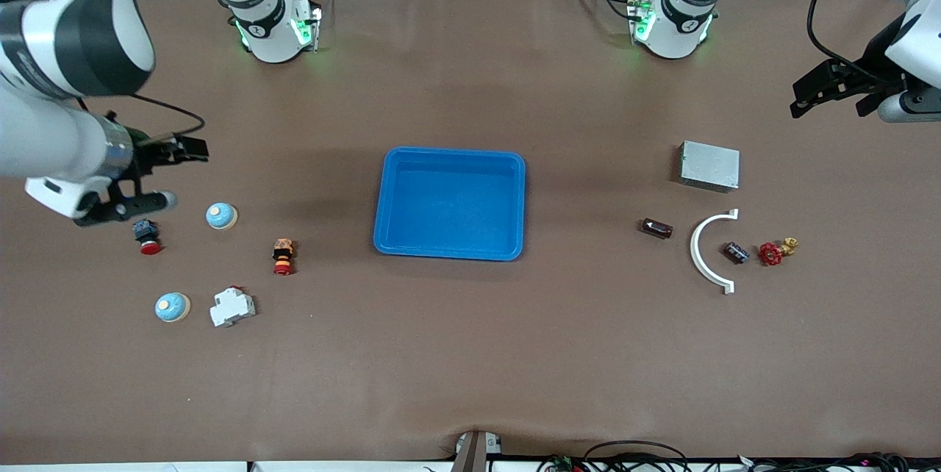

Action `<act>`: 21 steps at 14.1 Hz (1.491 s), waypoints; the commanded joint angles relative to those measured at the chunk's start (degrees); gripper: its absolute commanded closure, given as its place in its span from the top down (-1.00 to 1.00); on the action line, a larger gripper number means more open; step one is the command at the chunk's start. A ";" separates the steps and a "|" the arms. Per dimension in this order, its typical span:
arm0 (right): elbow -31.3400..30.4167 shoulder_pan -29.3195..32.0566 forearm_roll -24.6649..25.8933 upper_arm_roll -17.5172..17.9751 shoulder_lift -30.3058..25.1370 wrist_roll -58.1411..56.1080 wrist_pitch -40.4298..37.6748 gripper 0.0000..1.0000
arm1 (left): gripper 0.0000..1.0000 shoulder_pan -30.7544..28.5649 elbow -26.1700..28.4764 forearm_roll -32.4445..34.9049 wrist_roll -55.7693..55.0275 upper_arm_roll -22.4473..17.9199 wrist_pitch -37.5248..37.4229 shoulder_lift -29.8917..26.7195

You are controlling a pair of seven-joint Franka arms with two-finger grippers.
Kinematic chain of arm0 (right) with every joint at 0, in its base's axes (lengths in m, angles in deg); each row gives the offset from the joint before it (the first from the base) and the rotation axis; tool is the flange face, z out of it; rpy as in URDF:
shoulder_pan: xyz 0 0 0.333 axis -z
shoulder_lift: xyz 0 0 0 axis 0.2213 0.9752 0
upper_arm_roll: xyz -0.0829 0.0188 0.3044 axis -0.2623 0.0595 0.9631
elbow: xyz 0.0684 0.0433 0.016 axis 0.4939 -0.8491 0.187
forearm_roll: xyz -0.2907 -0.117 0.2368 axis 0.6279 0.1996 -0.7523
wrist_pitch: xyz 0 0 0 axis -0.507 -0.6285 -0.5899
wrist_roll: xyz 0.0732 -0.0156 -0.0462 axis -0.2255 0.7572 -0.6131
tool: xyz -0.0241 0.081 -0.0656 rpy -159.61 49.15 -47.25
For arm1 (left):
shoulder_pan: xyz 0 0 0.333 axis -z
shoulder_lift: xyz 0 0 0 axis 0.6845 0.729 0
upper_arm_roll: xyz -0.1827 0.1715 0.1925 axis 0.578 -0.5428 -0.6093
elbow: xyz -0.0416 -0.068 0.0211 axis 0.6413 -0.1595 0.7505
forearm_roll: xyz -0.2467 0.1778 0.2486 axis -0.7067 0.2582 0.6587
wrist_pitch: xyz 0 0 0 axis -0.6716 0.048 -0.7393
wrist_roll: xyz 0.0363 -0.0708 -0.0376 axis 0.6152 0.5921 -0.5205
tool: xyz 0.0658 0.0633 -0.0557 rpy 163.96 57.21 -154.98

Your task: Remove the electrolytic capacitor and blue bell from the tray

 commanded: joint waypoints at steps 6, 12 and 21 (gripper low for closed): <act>-15.94 7.28 -3.11 0.20 -15.12 0.64 10.73 1.00 | 1.00 -0.31 -0.45 -0.39 1.37 0.25 -0.75 -0.58; -5.76 7.29 -2.85 0.46 -14.08 16.29 9.33 1.00 | 1.00 0.31 -2.74 0.06 1.11 0.51 -2.41 0.04; 3.31 6.06 -1.98 0.46 -8.28 0.65 10.12 1.00 | 1.00 0.22 -3.97 0.85 1.11 0.51 -3.21 0.48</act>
